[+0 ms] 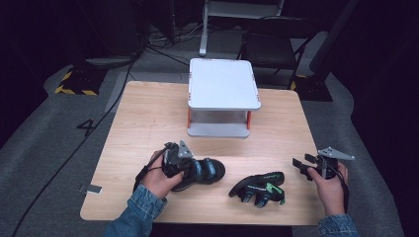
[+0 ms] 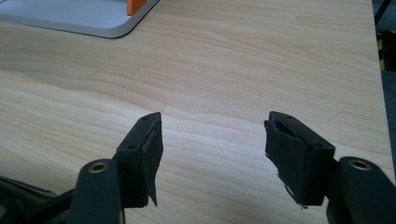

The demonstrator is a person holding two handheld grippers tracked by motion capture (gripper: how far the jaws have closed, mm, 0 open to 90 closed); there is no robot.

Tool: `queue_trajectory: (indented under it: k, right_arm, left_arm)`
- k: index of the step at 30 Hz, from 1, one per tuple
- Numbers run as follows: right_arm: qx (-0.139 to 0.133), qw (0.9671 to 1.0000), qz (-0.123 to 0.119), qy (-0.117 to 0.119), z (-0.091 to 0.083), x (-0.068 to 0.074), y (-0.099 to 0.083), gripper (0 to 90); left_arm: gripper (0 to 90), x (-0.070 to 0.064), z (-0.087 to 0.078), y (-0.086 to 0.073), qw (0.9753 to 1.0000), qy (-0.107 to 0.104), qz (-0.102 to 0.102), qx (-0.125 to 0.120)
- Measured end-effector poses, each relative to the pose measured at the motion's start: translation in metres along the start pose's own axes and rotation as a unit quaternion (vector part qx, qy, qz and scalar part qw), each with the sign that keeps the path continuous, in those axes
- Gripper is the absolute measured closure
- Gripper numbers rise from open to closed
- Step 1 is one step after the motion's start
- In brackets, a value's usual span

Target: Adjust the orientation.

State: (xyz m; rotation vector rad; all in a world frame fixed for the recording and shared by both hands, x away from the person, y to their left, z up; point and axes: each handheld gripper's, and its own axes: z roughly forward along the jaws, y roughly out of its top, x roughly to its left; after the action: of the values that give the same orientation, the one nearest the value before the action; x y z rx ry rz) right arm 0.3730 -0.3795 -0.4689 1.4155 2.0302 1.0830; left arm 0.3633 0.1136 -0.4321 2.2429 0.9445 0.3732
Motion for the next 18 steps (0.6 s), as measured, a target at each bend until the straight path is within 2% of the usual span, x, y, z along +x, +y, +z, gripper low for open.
queue_trajectory:
  k: [1, 2, 3, 4, 5, 6, 7, 10, 13, 14, 16, 18]
  right_arm:
    - [0.000, 1.0000, 0.000, -0.001, 0.000, 0.000, 0.000, 37.7]
    - [0.000, 1.0000, 0.000, -0.001, 0.000, 0.000, 0.000, 37.7]
    - [0.001, 1.0000, -0.001, -0.001, 0.001, 0.001, 0.000, 37.7]
    - [0.003, 1.0000, -0.003, 0.000, 0.002, 0.001, 0.000, 37.7]
    - [0.004, 1.0000, -0.004, 0.002, 0.003, 0.002, 0.000, 37.6]
    - [0.005, 1.0000, -0.006, 0.004, 0.004, 0.003, 0.000, 37.6]
    - [0.005, 0.9999, -0.009, 0.004, 0.004, 0.003, 0.000, 37.6]
    - [0.008, 0.9999, -0.009, 0.006, 0.006, 0.004, 0.001, 37.6]
    - [0.005, 0.9999, -0.012, 0.009, 0.006, 0.005, 0.002, 37.6]
    - [0.003, 0.9999, -0.011, 0.009, 0.006, 0.005, 0.003, 37.6]
    - [0.003, 0.9999, -0.010, 0.009, 0.006, 0.004, 0.004, 37.5]
    - [0.002, 0.9999, -0.009, 0.011, 0.007, 0.004, 0.005, 37.5]
  left_arm:
    - [75.9, 0.005, 0.002, -0.002, 0.9984, 0.006, -0.052, -0.021]
    - [74.0, 0.010, 0.005, -0.006, 0.9954, 0.012, -0.088, -0.035]
    - [67.6, 0.015, 0.009, -0.009, 0.9914, 0.013, -0.120, -0.050]
    - [57.0, 0.019, 0.012, -0.013, 0.9876, 0.019, -0.142, -0.064]
    - [47.8, 0.021, 0.012, -0.015, 0.9867, 0.016, -0.150, -0.061]
    - [44.0, 0.021, 0.012, -0.015, 0.9865, 0.008, -0.152, -0.061]
    - [45.5, 0.020, 0.009, -0.015, 0.9877, -0.002, -0.144, -0.061]
    - [38.5, 0.018, 0.002, -0.013, 0.9890, -0.003, -0.129, -0.072]
    - [35.6, 0.019, -0.013, -0.015, 0.9893, -0.023, -0.118, -0.084]
    - [35.3, 0.019, -0.019, -0.015, 0.9905, -0.030, -0.106, -0.082]
    - [33.2, 0.019, -0.030, -0.016, 0.9938, -0.041, -0.081, -0.064]
    - [29.4, 0.018, -0.038, -0.017, 0.9967, -0.048, -0.055, -0.034]
